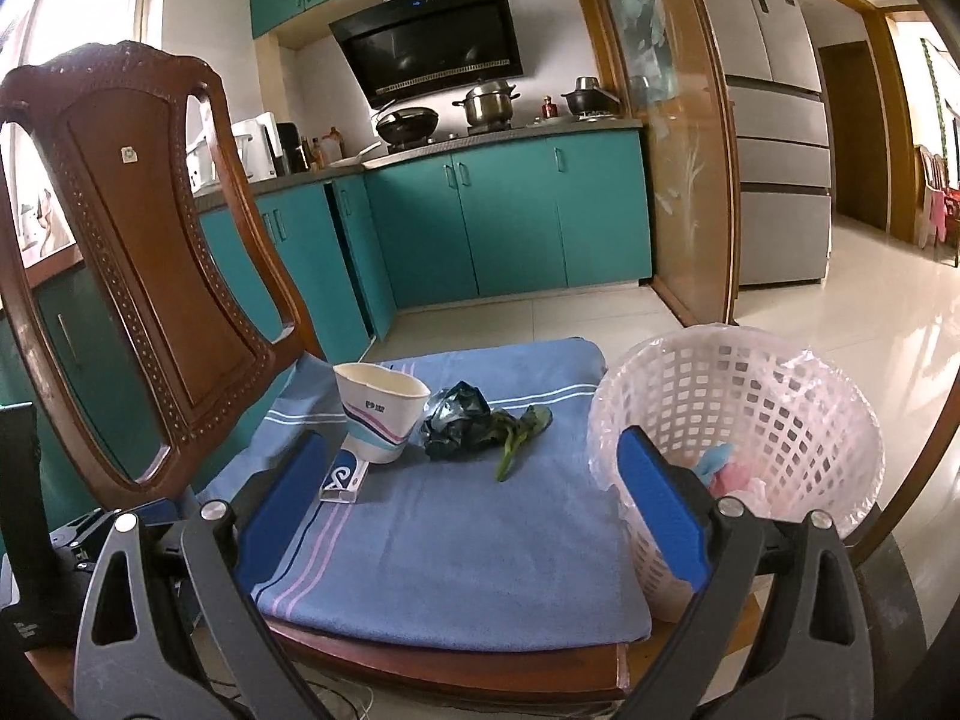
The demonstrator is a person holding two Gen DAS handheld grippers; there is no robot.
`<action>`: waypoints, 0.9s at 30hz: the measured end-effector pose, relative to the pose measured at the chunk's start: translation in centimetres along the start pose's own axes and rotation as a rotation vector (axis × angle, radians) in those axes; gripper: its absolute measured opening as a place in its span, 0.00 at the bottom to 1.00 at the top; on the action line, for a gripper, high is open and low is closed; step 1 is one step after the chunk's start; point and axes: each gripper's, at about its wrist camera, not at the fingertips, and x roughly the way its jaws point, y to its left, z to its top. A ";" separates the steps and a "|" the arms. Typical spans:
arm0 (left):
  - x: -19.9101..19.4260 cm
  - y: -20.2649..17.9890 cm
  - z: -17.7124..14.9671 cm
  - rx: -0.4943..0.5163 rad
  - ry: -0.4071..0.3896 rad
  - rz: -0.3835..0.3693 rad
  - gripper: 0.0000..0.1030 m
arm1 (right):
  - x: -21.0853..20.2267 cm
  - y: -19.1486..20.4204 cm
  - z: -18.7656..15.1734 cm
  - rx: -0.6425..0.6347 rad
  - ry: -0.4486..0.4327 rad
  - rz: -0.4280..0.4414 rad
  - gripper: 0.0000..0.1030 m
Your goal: Collect trash
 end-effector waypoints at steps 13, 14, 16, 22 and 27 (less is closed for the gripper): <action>0.4 -0.2 -0.1 0.005 0.014 0.000 0.95 | 0.0 0.1 -0.1 -0.012 0.001 0.008 0.92; 0.4 -0.2 -0.1 0.006 0.015 0.000 0.95 | 0.0 0.1 -0.2 -0.013 0.001 0.009 0.92; 0.4 -0.2 -0.1 0.006 0.014 -0.001 0.95 | 0.0 0.1 -0.2 -0.015 0.003 0.012 0.92; 0.6 -0.3 -0.1 0.006 0.019 -0.003 0.95 | 0.2 0.5 -0.3 -0.026 0.013 0.023 0.92; 0.6 -0.3 -0.1 -0.001 0.022 -0.005 0.95 | 0.3 1.0 -0.2 -0.053 0.010 0.055 0.92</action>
